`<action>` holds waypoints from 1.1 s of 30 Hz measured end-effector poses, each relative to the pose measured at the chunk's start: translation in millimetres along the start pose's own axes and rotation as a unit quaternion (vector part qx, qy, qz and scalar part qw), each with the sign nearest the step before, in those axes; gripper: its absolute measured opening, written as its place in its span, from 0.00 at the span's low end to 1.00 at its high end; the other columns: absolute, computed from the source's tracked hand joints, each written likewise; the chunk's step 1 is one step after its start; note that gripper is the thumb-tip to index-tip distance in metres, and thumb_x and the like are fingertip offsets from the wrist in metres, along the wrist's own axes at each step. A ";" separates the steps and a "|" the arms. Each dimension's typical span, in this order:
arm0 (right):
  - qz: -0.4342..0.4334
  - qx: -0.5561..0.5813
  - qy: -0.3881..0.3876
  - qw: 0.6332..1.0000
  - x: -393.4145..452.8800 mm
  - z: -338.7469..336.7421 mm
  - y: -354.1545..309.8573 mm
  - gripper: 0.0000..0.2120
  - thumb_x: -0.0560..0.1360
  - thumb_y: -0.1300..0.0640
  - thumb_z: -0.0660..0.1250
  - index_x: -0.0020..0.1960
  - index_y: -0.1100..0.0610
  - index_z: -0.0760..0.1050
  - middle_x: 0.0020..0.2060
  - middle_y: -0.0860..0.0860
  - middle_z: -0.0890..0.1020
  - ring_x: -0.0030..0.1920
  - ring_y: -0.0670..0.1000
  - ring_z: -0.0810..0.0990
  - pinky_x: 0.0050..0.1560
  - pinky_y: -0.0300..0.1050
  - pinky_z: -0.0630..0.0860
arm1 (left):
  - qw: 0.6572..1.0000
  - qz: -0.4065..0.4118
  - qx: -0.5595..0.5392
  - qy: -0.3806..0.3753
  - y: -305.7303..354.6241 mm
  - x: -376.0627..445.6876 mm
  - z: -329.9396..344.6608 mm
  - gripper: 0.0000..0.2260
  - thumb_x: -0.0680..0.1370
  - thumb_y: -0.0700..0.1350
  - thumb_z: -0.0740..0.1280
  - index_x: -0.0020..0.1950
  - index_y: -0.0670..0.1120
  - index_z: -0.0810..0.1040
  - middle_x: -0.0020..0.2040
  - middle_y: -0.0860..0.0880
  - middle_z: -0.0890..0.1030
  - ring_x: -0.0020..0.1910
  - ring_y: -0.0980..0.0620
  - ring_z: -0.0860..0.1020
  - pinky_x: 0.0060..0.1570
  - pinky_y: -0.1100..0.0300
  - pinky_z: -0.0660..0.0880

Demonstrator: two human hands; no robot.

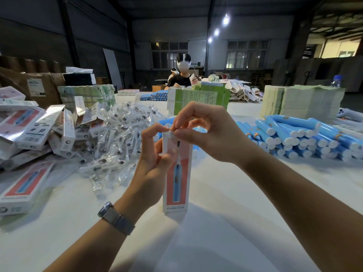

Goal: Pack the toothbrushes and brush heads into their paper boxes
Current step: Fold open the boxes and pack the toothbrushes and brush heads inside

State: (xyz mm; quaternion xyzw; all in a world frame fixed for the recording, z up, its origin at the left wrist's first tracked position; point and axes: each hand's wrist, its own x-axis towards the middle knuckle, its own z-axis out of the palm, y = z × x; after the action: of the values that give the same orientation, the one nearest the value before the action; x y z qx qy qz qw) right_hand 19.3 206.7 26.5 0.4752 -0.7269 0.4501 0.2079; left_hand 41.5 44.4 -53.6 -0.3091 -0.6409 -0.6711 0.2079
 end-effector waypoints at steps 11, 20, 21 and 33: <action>0.025 -0.007 0.045 0.999 -2.0 7.5 5.2 0.06 0.73 0.62 0.74 0.44 0.57 0.77 0.38 0.48 0.82 0.43 0.52 0.83 0.49 0.53 0.79 | 0.999 0.031 0.025 0.009 -0.8 -0.8 -0.1 0.18 0.79 0.40 0.58 0.53 0.66 0.68 0.45 0.51 0.80 0.40 0.45 0.77 0.41 0.44 0.78; 0.083 -0.150 0.039 0.984 -14.4 15.3 4.3 0.17 0.71 0.54 0.76 0.57 0.55 0.77 0.49 0.46 0.81 0.54 0.49 0.76 0.49 0.42 0.72 | 0.981 0.071 0.178 -0.001 -12.3 -1.0 -7.5 0.20 0.78 0.58 0.59 0.69 0.71 0.62 0.60 0.62 0.80 0.53 0.56 0.83 0.46 0.49 0.81; 0.095 -0.142 0.057 0.984 -16.1 17.2 4.4 0.19 0.71 0.53 0.77 0.59 0.55 0.76 0.51 0.47 0.81 0.53 0.48 0.78 0.48 0.40 0.73 | 0.984 0.060 0.169 -0.021 -13.1 -1.8 -7.4 0.22 0.78 0.58 0.58 0.72 0.72 0.61 0.63 0.65 0.77 0.58 0.60 0.81 0.50 0.49 0.80; 0.257 -0.229 0.151 0.927 -65.1 -56.4 -11.0 0.21 0.65 0.47 0.64 0.56 0.48 0.80 0.48 0.44 0.83 0.44 0.44 0.79 0.46 0.39 0.75 | 0.990 0.065 0.124 -0.025 -34.3 -1.3 -4.2 0.16 0.76 0.56 0.62 0.63 0.67 0.73 0.61 0.59 0.79 0.53 0.59 0.81 0.38 0.63 0.82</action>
State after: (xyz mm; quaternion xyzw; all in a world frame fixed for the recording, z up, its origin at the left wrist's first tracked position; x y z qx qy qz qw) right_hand 51.9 286.0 12.7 0.1381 -0.8673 0.3761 0.2952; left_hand 18.6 43.3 -79.5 -0.3384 -0.7028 -0.5636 0.2719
